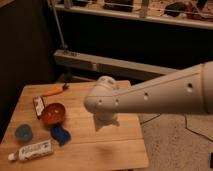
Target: Move the arm in a circular motion
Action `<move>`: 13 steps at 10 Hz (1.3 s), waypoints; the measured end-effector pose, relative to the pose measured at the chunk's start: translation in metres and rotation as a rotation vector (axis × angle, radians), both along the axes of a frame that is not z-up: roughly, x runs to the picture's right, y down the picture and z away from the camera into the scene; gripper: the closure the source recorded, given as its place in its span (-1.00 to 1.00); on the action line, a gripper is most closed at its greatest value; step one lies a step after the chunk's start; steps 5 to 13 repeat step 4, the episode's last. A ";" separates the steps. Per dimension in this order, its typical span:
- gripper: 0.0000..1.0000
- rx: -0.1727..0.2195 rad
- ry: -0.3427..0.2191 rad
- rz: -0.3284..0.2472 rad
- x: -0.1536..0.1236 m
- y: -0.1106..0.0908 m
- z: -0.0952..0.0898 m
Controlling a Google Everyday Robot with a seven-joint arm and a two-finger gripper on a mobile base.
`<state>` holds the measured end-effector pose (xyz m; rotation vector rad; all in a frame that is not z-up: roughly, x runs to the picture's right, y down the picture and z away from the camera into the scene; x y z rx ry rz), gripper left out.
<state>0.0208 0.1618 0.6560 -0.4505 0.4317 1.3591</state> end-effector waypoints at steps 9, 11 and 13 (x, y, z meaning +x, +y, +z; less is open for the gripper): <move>-0.30 0.028 0.105 0.177 0.078 -0.007 0.002; -0.30 0.028 0.105 0.177 0.078 -0.007 0.002; -0.30 0.028 0.105 0.177 0.078 -0.007 0.002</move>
